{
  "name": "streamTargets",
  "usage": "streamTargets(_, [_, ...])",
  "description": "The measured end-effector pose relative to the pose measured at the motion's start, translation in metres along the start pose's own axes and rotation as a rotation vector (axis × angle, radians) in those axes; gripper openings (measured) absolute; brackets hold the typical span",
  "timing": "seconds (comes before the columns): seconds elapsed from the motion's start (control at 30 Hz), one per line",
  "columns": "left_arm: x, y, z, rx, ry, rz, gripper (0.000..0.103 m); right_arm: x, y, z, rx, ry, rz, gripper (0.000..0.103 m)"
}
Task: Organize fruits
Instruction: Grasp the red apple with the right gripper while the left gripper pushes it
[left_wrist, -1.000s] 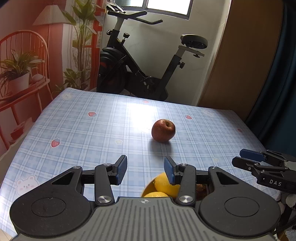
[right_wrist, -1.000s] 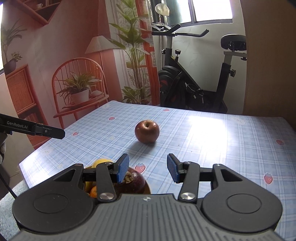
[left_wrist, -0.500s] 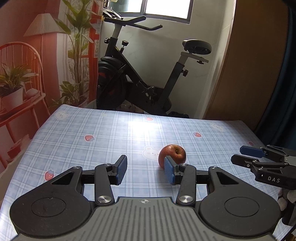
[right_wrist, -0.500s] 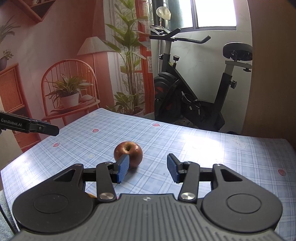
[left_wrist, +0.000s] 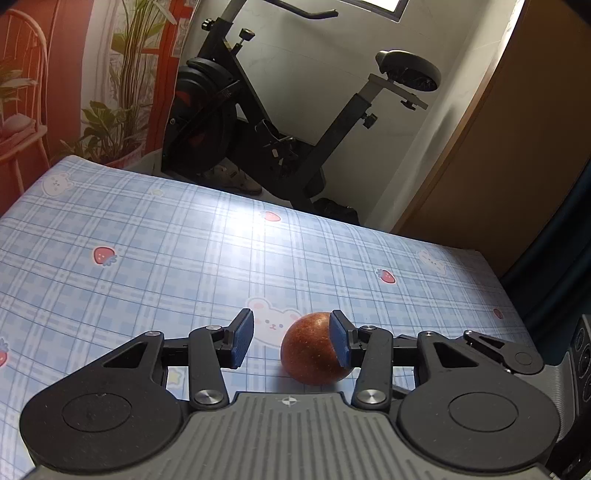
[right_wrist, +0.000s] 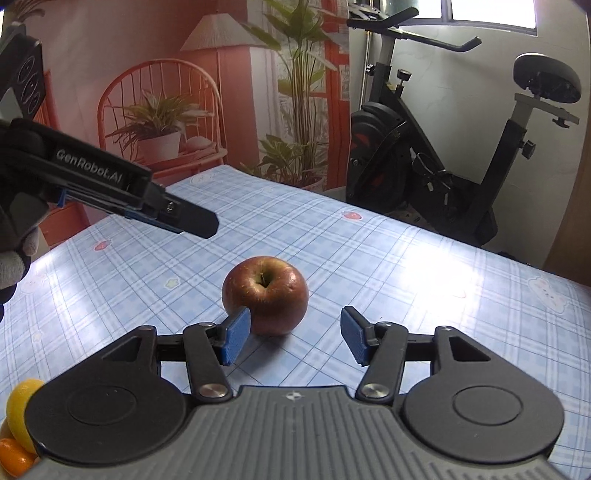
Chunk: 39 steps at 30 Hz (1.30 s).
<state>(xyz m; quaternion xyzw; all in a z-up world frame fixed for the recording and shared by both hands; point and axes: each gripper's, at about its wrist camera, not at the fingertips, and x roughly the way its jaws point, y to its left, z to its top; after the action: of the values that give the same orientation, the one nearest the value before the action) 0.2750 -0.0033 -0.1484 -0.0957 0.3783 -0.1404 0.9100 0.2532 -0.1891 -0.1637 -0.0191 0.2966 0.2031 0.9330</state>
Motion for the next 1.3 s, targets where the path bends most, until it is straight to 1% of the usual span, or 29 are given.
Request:
streamTargets(0.13, [0.013,-0.001,-0.003,-0.017,0.031,-0.035,0.048,0.014,-0.003,-0.002,0.0,0.011,0.038,0.058])
streamTargets(0.2, [0.02,-0.001,-0.004,-0.015,0.045,-0.05,0.048,0.017,-0.004,-0.003,0.001,0.001,0.06,0.061])
streamTargets(0.27, [0.021,-0.002,-0.005,-0.01,0.05,-0.073,0.048,0.02,-0.005,-0.003,0.004,-0.004,0.08,0.063])
streamTargets(0.33, [0.025,-0.001,-0.007,-0.009,0.061,-0.081,0.048,0.025,-0.005,-0.001,-0.006,0.003,0.094,0.063])
streamTargets(0.5, [0.033,0.003,-0.009,-0.02,0.086,-0.095,0.048,0.034,-0.002,0.003,-0.034,0.007,0.101,0.065])
streamTargets(0.63, [0.037,0.015,-0.007,-0.089,0.097,-0.131,0.048,0.039,0.001,0.005,-0.051,0.01,0.101,0.065])
streamTargets(0.7, [0.038,0.018,-0.007,-0.113,0.107,-0.149,0.049,0.042,0.003,0.005,-0.063,0.014,0.095,0.069])
streamTargets(0.77, [0.039,0.019,-0.007,-0.117,0.113,-0.161,0.048,0.043,0.004,0.005,-0.064,0.013,0.09,0.069])
streamTargets(0.87, [0.037,0.016,-0.009,-0.096,0.108,-0.156,0.046,0.044,0.002,0.004,-0.052,0.017,0.094,0.068])
streamTargets(1.1, [0.035,0.012,-0.007,-0.078,0.12,-0.146,0.044,0.045,0.006,0.005,-0.042,0.03,0.083,0.068])
streamTargets(1.3, [0.02,0.003,-0.008,-0.063,0.121,-0.151,0.044,0.028,0.008,0.005,-0.022,0.018,0.089,0.068])
